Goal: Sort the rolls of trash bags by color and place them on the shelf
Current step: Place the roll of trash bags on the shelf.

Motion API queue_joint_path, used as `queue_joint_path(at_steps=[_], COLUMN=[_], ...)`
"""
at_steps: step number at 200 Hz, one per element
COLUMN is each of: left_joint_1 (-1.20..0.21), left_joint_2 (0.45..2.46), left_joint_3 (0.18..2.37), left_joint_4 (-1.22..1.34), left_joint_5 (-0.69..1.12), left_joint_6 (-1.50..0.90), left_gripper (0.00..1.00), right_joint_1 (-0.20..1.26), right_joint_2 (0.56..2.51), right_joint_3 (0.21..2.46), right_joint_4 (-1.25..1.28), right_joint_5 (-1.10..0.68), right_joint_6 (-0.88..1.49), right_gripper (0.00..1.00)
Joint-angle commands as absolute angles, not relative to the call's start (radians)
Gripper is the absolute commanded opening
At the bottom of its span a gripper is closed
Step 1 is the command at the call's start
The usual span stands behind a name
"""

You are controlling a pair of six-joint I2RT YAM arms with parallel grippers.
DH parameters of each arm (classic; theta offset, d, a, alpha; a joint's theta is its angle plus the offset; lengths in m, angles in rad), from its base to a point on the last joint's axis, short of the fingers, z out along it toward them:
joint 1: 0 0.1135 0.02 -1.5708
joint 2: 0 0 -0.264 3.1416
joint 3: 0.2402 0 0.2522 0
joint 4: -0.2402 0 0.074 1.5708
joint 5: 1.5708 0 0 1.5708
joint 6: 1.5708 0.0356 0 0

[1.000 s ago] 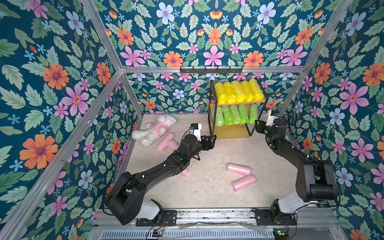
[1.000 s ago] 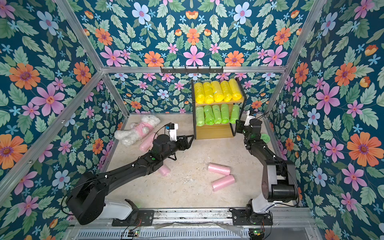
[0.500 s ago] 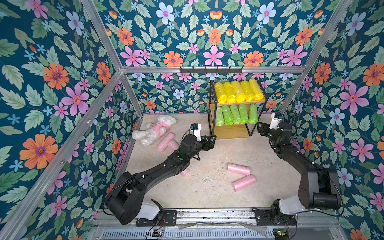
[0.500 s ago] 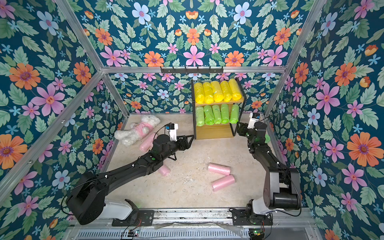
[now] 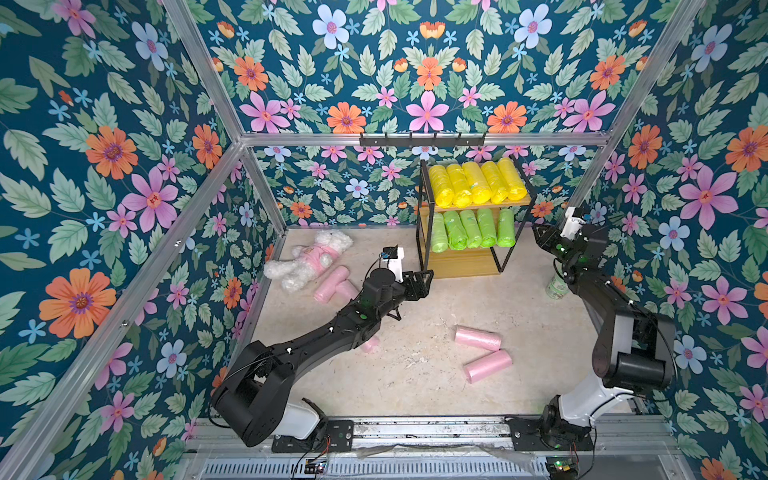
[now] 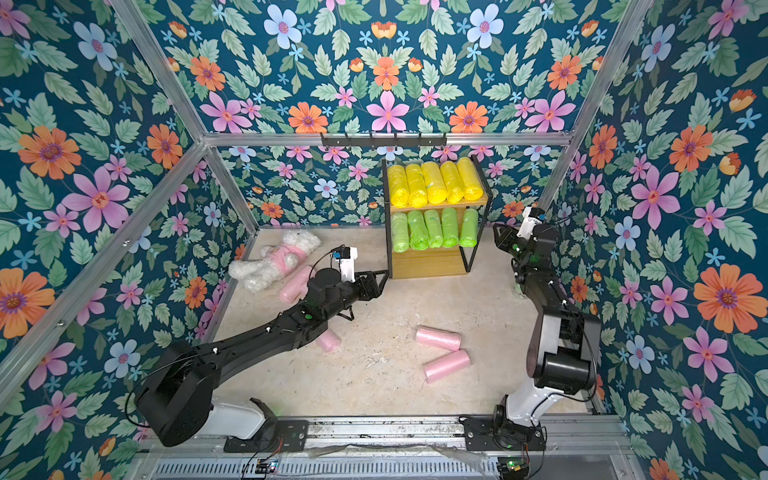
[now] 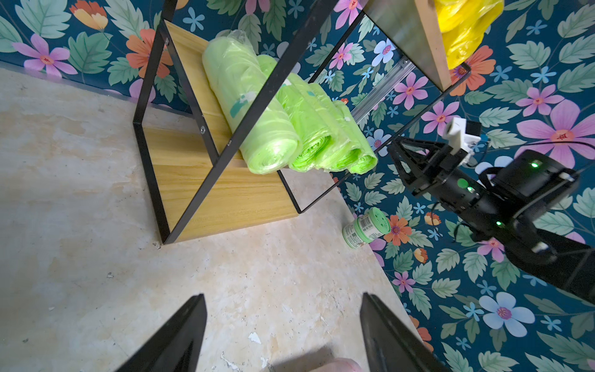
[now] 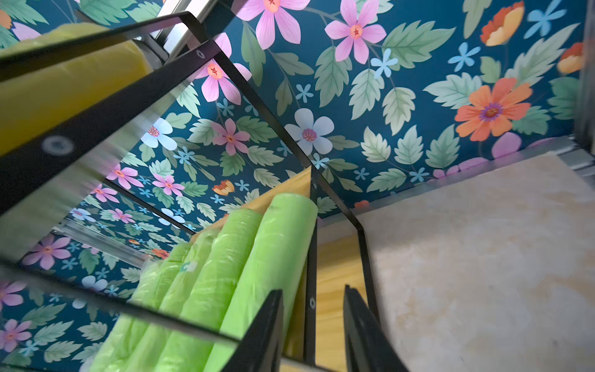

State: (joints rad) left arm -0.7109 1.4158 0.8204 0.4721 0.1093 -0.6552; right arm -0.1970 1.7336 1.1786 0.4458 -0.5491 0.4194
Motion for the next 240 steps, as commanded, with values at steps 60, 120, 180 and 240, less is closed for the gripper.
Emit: queue_joint_path(at_steps=[60, 120, 180, 240], left_joint_1=[-0.71, -0.71, -0.71, -0.713], left_joint_2=[1.424, 1.418, 1.408, 1.428], left_joint_3=[0.844, 0.836, 0.826, 0.833], left_joint_4=[0.477, 0.469, 0.469, 0.444], left_joint_5=[0.118, 0.108, 0.104, 0.135], left_joint_6=[-0.646, -0.641, -0.644, -0.601], left_gripper=[0.8, 0.81, 0.81, 0.8], right_joint_1=[-0.141, -0.117, -0.155, -0.22], right_joint_2=[1.985, 2.05, 2.019, 1.868], right_joint_3=[1.486, 1.556, 1.55, 1.4], right_joint_4=[0.285, 0.272, 0.244, 0.313], right_joint_5=[-0.733, -0.811, -0.707, -0.588], right_joint_6=[0.445, 0.427, 0.438, 0.484], right_gripper=[0.27, 0.27, 0.39, 0.5])
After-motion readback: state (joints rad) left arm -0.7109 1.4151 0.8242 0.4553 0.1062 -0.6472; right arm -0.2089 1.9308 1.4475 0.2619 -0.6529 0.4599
